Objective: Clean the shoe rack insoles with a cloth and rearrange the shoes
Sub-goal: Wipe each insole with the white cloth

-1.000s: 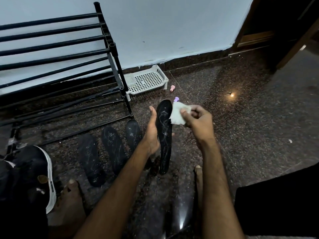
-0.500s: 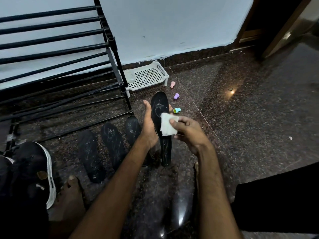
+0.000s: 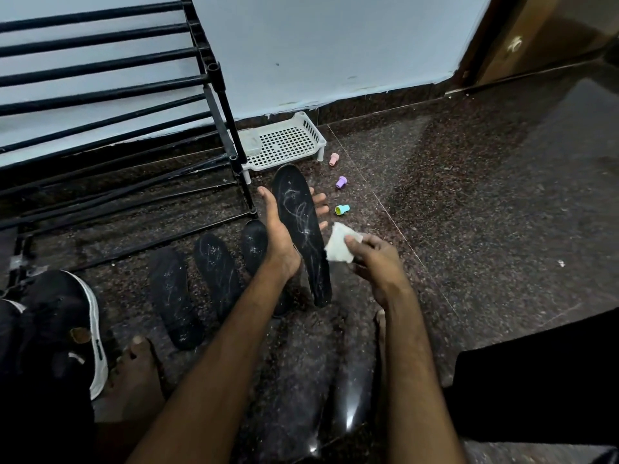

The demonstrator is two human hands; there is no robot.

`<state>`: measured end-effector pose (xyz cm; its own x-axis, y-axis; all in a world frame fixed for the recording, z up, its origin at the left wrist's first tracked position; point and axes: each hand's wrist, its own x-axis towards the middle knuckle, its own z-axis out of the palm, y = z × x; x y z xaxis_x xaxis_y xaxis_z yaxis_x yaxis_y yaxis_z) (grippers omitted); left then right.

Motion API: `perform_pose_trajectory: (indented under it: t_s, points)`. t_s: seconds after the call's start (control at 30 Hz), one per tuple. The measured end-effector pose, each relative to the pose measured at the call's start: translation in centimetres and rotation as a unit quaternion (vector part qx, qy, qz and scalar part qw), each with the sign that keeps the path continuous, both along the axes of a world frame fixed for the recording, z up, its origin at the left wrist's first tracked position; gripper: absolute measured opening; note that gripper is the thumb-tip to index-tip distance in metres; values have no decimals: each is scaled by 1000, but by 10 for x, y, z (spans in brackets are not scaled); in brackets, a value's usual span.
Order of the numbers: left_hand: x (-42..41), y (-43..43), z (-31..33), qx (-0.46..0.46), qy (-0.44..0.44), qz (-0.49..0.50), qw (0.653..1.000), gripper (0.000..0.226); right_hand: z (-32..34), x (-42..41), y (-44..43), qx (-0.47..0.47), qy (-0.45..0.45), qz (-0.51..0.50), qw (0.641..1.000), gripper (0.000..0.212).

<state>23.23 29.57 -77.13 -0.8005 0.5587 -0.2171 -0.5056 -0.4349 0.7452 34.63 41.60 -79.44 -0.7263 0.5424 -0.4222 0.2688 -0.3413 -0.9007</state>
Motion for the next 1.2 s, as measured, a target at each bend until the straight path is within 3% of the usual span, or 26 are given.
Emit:
perform_pose_trajectory:
  t_s: [0.07, 0.13, 0.23, 0.47, 0.6, 0.73, 0.93, 1.0, 1.07, 1.13, 1.2]
  points:
    - [2, 3, 1, 11, -2, -1, 1000, 98, 3, -6, -6, -35, 13, 16, 999, 8]
    - [3, 4, 3, -2, 11, -4, 1000, 97, -12, -5, -11, 22, -75, 23, 997, 12]
    - [2, 3, 4, -14, 27, -9, 1000, 101, -48, 14, -13, 146, -225, 4, 963, 19]
    - [-6, 3, -4, -17, 29, 3, 999, 104, -21, 18, -16, -84, -82, 30, 993, 9]
    - [-8, 3, -7, -15, 31, 8, 999, 104, -27, 18, -20, -90, -95, 39, 991, 11]
    - [-10, 1, -7, -17, 32, 21, 999, 106, -43, 25, -19, -27, -127, -2, 992, 21]
    - [-9, -1, -4, -25, 29, 45, 998, 101, -23, 20, -6, -139, -6, 14, 990, 6]
    - [-10, -1, -3, -27, 25, 48, 998, 102, -28, 22, -8, -104, -63, 88, 989, 8]
    - [-10, -1, 1, -26, 26, 49, 998, 102, -45, 29, -12, 14, -195, 156, 968, 12]
    - [-11, -2, 2, -25, 28, 47, 998, 102, -65, 37, -13, 147, -315, 148, 926, 16]
    - [-10, -3, 3, -25, 25, 44, 998, 101, -75, 42, -14, 206, -339, 101, 912, 21]
